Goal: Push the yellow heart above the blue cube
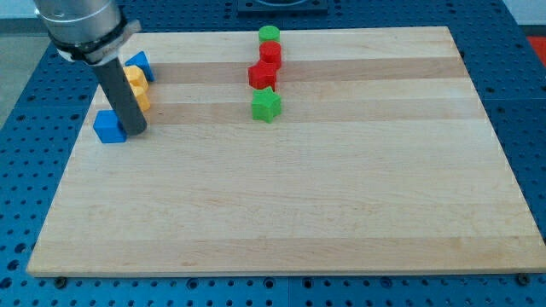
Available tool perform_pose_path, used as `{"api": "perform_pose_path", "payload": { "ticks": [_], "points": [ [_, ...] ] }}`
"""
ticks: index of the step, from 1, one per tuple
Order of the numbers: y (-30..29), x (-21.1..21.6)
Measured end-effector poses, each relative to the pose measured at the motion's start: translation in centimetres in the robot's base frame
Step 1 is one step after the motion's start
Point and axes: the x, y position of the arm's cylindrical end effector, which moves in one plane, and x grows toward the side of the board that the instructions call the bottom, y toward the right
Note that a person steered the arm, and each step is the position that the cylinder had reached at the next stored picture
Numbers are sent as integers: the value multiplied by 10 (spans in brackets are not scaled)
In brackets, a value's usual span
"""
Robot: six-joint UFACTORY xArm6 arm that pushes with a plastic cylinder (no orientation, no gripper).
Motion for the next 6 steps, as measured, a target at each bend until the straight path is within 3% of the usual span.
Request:
{"api": "perform_pose_path", "payload": {
  "ticks": [1,2,3,5,6],
  "points": [
    [13,-2],
    [73,-11],
    [50,-41],
    [-6,-41],
    [47,-15]
  ]
}}
